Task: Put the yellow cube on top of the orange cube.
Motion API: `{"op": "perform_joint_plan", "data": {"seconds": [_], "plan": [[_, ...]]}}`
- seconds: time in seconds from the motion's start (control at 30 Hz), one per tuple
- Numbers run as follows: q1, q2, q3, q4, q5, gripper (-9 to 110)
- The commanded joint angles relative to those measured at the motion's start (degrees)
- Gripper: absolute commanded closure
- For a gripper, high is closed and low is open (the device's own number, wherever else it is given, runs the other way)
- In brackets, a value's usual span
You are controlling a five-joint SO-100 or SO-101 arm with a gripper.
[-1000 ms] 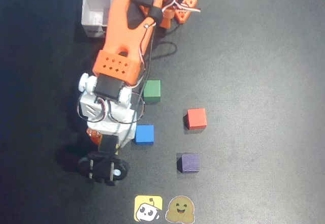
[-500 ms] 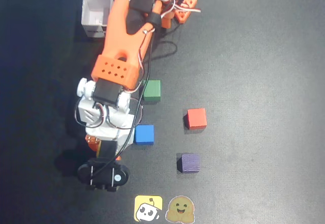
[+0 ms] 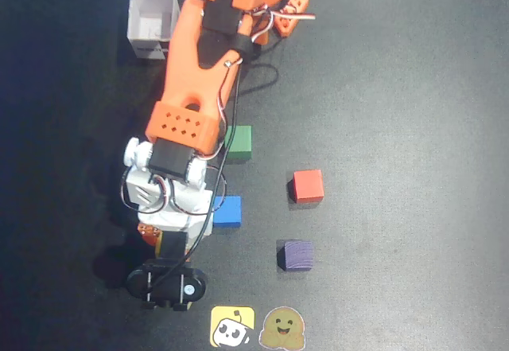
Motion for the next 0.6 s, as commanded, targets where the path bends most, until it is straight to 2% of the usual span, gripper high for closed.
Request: {"op": "perform_joint_plan", "data": {"seconds": [0.0, 0.37, 0.57], "plan": [[-0.35, 0.09, -2.81, 0.09, -0.18, 100], [-0.79, -0.62, -3.43, 0.09, 1.76, 100], [-0.88, -0.62, -3.43, 0.35, 1.93, 95]]}}
